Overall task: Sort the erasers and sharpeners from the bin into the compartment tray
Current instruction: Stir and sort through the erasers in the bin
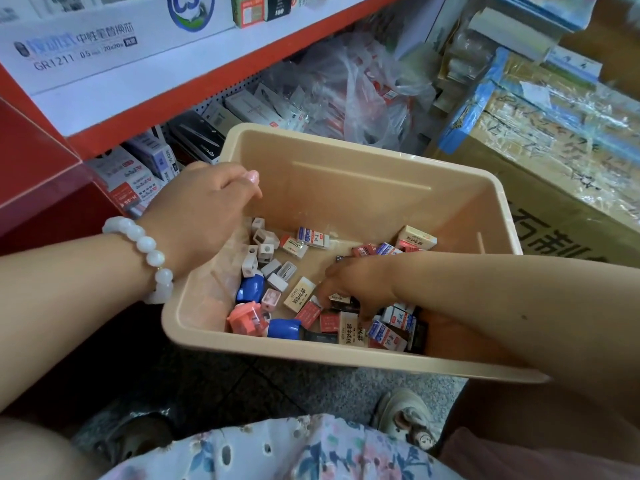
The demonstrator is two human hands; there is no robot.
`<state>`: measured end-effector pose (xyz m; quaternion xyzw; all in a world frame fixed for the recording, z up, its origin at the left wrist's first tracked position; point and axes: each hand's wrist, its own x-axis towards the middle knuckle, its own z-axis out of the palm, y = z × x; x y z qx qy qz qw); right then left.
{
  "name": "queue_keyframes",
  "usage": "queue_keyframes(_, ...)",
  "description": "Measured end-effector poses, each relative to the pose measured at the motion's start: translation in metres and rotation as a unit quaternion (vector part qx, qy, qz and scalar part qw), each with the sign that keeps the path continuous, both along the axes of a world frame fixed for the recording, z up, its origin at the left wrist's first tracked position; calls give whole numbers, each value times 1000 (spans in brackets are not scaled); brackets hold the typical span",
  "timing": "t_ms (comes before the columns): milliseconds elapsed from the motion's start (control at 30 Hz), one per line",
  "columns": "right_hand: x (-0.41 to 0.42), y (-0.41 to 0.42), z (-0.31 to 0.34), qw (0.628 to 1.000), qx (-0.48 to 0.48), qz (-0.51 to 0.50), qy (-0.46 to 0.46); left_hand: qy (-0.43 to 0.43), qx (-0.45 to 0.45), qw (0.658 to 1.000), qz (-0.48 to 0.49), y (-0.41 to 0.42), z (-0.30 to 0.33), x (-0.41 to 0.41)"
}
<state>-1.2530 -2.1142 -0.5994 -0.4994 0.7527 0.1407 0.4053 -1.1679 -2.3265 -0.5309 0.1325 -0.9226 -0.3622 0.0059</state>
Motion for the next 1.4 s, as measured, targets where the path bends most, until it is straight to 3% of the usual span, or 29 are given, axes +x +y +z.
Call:
queue_keyframes(167, 0, 1, -4, 1000, -26, -7, 5, 2, 5, 1000, -1, -3, -2, -1)
queue_keyframes(267, -4, 1, 7, 992, -53, -108, -31, 3, 10, 1000, -3, -3, -2, -1)
queue_keyframes(367, -19, 5, 37, 962, -118, -234, -75, 8, 11, 1000, -4, -3, -2, -2)
queue_keyframes(467, -31, 17, 66, 956, -94, -262, -96, 5, 4, 1000, -5, -2, -2, -2)
queue_keyframes(633, -22, 49, 58, 972, 89, -216, -35, 5, 12, 1000, -5, -2, -1, -2)
queue_keyframes(733, -17, 41, 50, 989, 39, -125, 70, 3, 9, 1000, -2, -2, -1, -2)
queue_keyframes(833, -7, 17, 48, 990, -24, -134, 41, 7, 6, 1000, 2, -2, -2, -2)
queue_keyframes(1067, 20, -18, 18, 1000, 9, -17, 15, 3, 10, 1000, 0, -3, -1, -2)
queue_keyframes(1233, 21, -17, 0, 998, 36, -10, 44, 5, 7, 1000, 6, -1, -2, -1)
queue_keyframes(1400, 13, -7, -10, 996, 58, -64, 3, 5, 6, 1000, 11, -1, -1, -1)
